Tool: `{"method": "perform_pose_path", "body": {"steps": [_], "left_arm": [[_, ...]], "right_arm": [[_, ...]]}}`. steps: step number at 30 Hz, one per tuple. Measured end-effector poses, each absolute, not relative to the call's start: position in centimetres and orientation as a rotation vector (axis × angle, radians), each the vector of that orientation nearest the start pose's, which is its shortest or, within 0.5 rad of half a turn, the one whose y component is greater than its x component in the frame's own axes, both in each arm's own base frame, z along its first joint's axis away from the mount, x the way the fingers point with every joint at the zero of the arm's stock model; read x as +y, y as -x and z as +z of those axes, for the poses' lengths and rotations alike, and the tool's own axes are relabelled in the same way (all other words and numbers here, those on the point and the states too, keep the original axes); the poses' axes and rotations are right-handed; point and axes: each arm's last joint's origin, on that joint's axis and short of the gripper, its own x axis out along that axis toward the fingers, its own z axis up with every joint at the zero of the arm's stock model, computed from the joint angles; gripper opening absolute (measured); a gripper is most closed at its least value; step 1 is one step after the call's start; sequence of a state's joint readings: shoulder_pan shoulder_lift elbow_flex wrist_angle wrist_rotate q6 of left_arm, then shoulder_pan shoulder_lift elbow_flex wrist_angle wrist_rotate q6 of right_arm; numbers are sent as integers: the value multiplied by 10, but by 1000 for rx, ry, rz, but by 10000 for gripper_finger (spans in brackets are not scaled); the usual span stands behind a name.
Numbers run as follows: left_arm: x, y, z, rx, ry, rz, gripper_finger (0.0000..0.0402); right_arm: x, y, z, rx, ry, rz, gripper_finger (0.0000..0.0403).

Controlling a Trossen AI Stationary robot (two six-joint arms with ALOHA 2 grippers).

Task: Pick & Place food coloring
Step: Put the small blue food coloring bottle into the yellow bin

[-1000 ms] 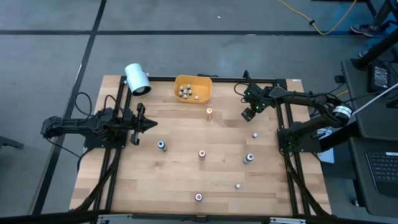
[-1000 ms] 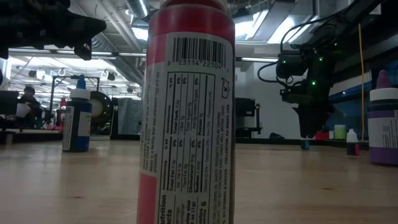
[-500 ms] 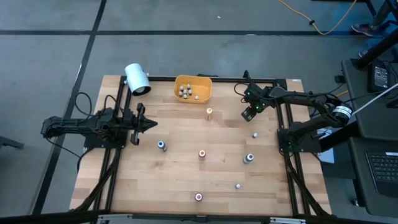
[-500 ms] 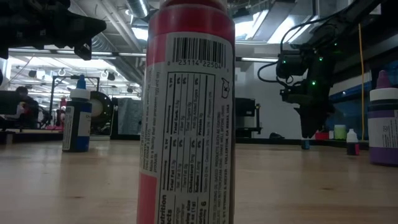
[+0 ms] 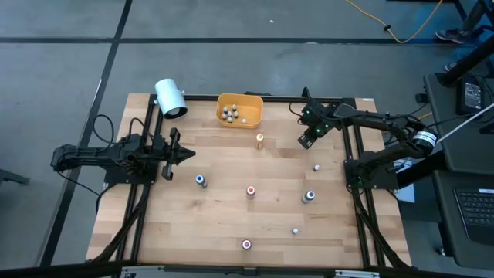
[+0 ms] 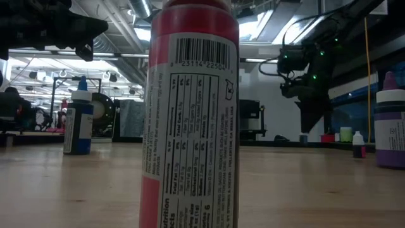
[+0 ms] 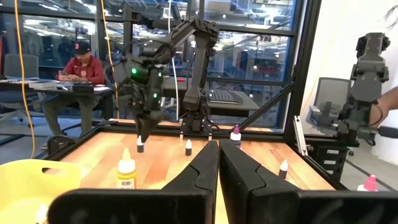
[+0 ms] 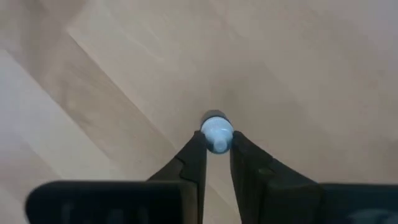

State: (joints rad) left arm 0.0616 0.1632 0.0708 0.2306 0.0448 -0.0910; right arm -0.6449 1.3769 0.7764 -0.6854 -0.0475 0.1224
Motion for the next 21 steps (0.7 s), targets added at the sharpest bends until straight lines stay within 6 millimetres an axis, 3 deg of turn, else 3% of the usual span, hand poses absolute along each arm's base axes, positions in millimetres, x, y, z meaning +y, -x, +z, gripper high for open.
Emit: {"method": "perform_pose_path", "body": {"steps": [7,15,21], "left_arm": [[5,-105,197,-139,83,10,11],[5,-105,197,-139,83,11,11],[5,-105,197,-139,84,11,11]], "right_arm": [[-148,-201,226,1145,-497,-529,68],[-160,-218,298,991,-383,-482,59],[-182,-247,337,919,-309,-467,58]]}}
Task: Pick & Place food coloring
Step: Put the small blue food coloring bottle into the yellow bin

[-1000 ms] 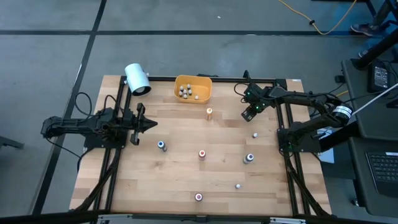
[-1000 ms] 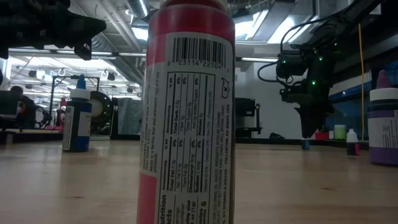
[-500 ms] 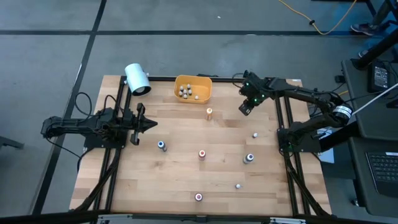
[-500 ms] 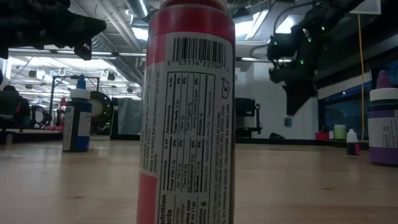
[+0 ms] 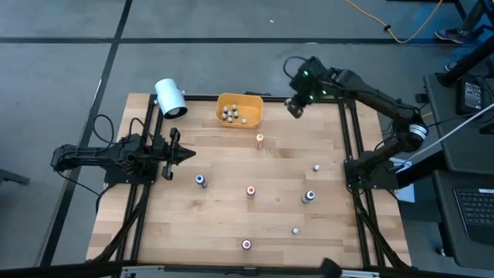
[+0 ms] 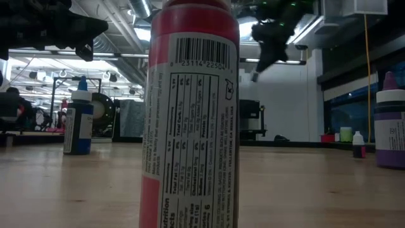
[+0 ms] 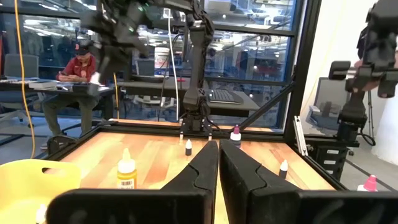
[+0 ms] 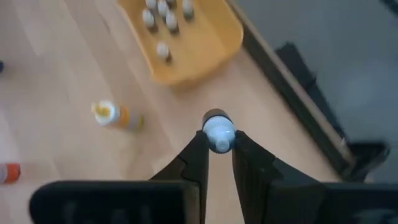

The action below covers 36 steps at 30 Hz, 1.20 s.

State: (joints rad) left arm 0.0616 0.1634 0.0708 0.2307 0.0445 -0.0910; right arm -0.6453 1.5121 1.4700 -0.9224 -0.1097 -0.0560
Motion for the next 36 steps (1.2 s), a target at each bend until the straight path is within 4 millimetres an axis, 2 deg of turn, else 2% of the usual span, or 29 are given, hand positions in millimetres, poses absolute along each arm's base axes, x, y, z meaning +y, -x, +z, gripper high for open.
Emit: {"method": "perform_pose_path", "body": {"steps": [4,9,13,20,27,36], "left_arm": [[5,-105,197,-139,83,10,8],[5,-105,197,-138,84,11,12],[5,-105,197,-139,84,11,12],[5,-105,197,-139,83,10,9],[5,-105,197,-139,83,10,12],[5,-105,197,-139,83,10,11]], "right_arm": [[-206,-280,346,914,-276,-431,57],[-234,-320,344,893,-240,-383,60],[-250,-350,327,915,-222,-354,59],[-262,-395,286,968,-212,-280,61],[-268,-421,253,1032,-208,-240,61],[-268,-434,233,1070,-212,-229,59]]}}
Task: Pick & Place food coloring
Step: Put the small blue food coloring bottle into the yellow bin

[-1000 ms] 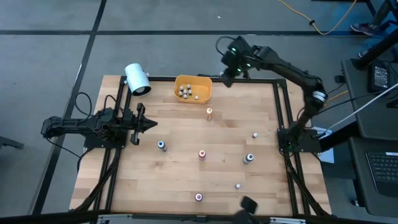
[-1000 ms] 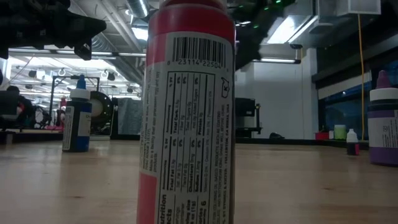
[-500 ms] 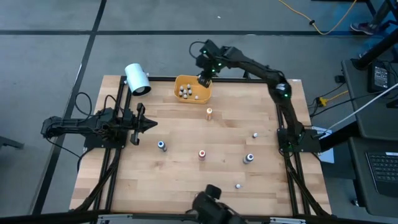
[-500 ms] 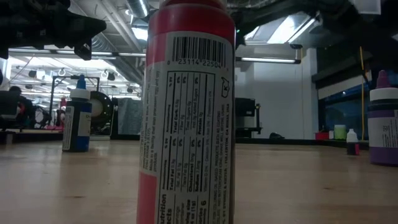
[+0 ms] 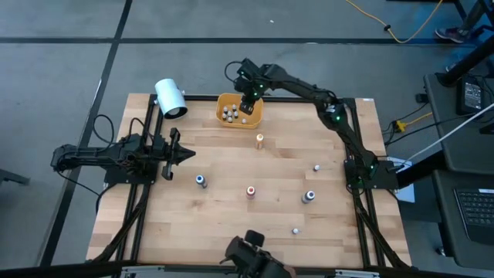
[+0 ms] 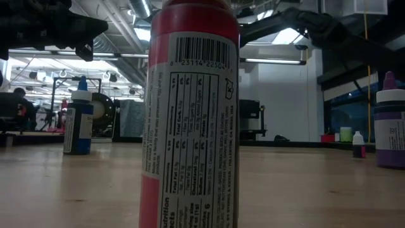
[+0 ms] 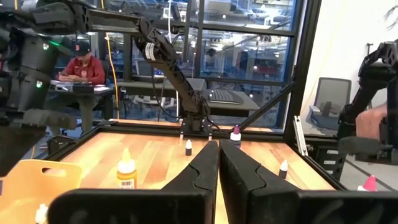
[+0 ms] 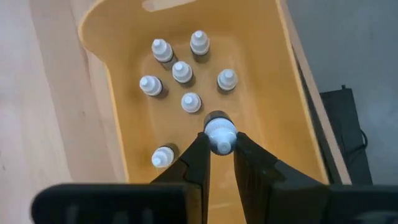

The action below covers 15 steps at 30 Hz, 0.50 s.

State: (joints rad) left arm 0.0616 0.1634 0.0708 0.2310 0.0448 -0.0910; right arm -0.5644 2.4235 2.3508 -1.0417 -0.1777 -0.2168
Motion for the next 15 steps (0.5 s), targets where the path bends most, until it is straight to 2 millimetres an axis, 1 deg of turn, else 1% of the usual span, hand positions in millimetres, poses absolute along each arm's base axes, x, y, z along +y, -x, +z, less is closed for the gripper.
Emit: {"method": "perform_pose_path", "body": {"steps": [3,9,15], "left_arm": [[5,-105,197,-139,83,10,13],[5,-105,197,-139,83,10,9],[5,-105,197,-139,83,10,12]], "right_arm": [[-267,-432,228,1104,-228,-224,59],[-268,-432,227,1101,-228,-227,61],[-270,-434,218,1122,-233,-232,60]]}}
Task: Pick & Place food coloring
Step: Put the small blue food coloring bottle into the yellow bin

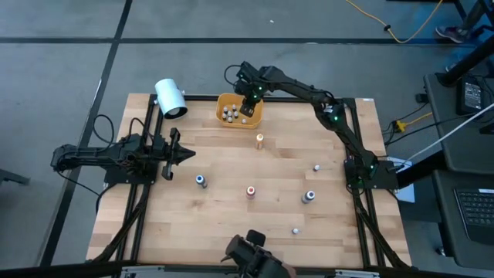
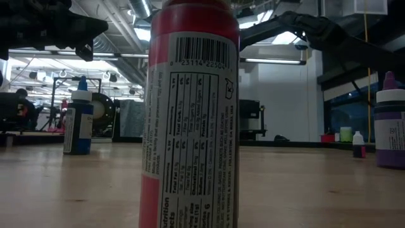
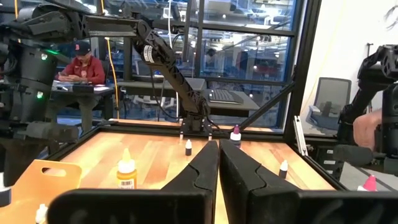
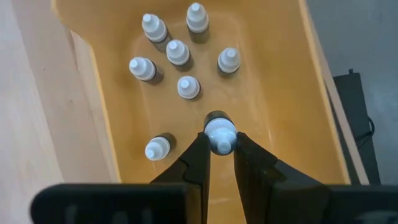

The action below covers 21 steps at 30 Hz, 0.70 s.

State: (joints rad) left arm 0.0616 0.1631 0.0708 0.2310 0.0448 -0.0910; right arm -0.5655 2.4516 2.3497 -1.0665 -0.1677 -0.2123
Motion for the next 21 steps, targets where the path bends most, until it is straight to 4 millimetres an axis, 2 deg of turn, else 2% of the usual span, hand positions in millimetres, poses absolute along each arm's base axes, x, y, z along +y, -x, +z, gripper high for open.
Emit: {"method": "perform_pose_path", "body": {"steps": [18,21], "left_arm": [[5,-105,197,-138,83,10,12],[5,-105,197,-139,83,10,10]], "right_arm": [[-266,-434,213,1155,-256,-215,61],[-267,-434,213,1163,-262,-255,63]]}}
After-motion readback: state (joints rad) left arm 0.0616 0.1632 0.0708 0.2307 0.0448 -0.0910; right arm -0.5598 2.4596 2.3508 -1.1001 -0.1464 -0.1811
